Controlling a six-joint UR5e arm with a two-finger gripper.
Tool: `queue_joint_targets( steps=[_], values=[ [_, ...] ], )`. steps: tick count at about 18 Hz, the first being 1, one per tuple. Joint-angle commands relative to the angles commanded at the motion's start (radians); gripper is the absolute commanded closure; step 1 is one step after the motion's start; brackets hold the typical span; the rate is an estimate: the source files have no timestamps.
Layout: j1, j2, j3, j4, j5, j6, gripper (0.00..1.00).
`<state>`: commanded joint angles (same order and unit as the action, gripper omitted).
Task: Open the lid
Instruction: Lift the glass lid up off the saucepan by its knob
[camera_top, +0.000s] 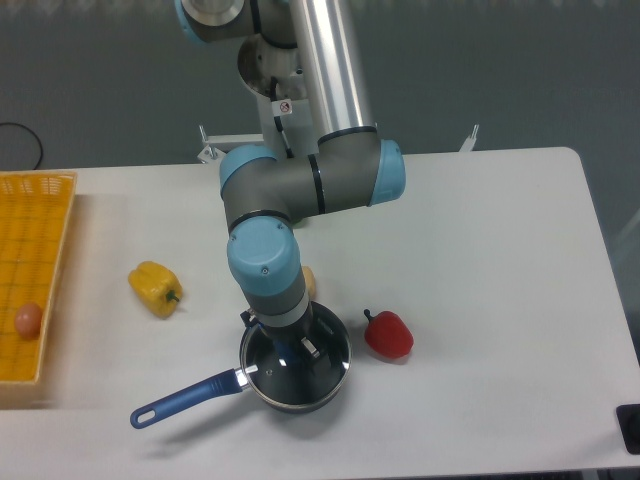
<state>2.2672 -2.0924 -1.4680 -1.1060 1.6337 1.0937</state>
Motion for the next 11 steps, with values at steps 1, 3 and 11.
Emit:
queue_joint_targets(
  steps=[1, 3, 11],
  values=[
    [-0.002, 0.002, 0.0, 0.0, -0.002, 0.0, 0.33],
    [0.0, 0.003, 0.002, 0.0, -0.002, 0.002, 0.34],
    [0.009, 0.026, 0.002, -0.014, -0.006, 0.011, 0.38]
  ],
)
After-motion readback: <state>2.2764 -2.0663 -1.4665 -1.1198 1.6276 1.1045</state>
